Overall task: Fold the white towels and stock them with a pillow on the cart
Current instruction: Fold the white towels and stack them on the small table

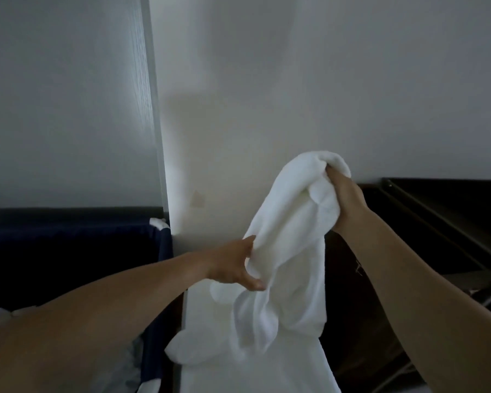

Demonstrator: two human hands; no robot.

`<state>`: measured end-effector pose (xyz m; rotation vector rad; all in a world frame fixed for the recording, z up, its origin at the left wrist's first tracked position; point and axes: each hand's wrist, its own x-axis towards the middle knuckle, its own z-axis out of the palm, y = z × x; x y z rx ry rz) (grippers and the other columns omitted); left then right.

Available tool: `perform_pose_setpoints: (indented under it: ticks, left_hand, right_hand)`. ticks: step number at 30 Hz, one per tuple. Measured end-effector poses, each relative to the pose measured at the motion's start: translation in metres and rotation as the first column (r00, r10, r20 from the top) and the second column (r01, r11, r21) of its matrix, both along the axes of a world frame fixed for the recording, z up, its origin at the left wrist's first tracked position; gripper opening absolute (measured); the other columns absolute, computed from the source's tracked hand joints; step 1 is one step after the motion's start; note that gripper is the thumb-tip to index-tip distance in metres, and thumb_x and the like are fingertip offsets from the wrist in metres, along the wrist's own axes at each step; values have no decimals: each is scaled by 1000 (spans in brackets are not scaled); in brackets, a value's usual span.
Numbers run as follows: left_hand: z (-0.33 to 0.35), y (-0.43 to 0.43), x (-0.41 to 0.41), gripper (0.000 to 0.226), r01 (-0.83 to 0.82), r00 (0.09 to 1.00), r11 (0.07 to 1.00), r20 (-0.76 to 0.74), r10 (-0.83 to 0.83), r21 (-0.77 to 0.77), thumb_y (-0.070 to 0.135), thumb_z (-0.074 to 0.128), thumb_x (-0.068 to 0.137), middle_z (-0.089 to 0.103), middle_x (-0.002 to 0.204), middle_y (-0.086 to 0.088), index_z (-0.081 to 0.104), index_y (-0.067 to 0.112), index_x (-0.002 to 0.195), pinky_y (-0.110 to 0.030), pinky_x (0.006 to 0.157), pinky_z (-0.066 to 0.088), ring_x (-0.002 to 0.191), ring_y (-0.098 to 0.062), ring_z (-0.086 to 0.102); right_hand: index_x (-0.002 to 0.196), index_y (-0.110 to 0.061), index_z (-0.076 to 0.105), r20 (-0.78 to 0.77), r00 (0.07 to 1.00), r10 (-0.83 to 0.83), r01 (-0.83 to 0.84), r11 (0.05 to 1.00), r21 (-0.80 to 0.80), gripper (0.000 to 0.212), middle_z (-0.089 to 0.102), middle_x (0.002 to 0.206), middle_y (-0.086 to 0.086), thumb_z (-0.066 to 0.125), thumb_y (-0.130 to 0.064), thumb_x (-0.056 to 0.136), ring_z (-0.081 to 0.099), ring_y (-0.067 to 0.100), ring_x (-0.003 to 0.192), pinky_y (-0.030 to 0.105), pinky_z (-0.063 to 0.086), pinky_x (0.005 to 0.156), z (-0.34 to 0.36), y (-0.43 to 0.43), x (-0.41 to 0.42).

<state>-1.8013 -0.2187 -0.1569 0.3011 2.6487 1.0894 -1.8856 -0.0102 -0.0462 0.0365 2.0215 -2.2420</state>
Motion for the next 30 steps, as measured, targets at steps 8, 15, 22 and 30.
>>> perform_pose_setpoints:
  ticks: [8, 15, 22, 30]
  left_hand:
    - [46, -22, 2, 28, -330, 914, 859, -95, 395, 392, 36, 57, 100, 72, 96, 0, 73, 13, 103, -17, 68, 53, 80, -12, 66]
    - [135, 12, -18, 22, -274, 846, 933, -402, 350, 235, 29, 58, 95, 59, 80, 0, 56, 12, 80, -31, 61, 41, 71, -17, 53]
    - [90, 38, -24, 14, -240, 899, 970, -368, 238, 42, 23, 63, 91, 53, 81, 6, 53, 15, 84, -22, 56, 35, 75, -15, 49]
    - [70, 10, -12, 22, -111, 965, 993, -243, 96, -48, 23, 77, 83, 62, 91, 9, 64, 20, 101, -24, 69, 45, 82, -10, 59]
  right_hand:
    - [132, -14, 61, 36, 994, 105, -99, 985, -141, 47, 69, 125, 12, 60, -43, 96, 68, 31, 110, 48, 56, 91, 0, 33, -14]
    - [125, -10, 60, 193, 981, -8, -50, 954, 295, 40, 67, 106, 10, 67, -27, 89, 66, 27, 92, 31, 53, 61, -64, 25, -18]
    - [134, -39, 50, -279, 809, 517, -300, 772, 560, 65, 59, 126, -18, 74, -34, 74, 56, 1, 116, 20, 45, 93, -36, 16, 17]
    - [60, -25, 63, -330, 886, 324, -87, 817, 569, 11, 57, 62, -5, 70, -19, 65, 56, 21, 69, 33, 40, 64, -26, 3, 25]
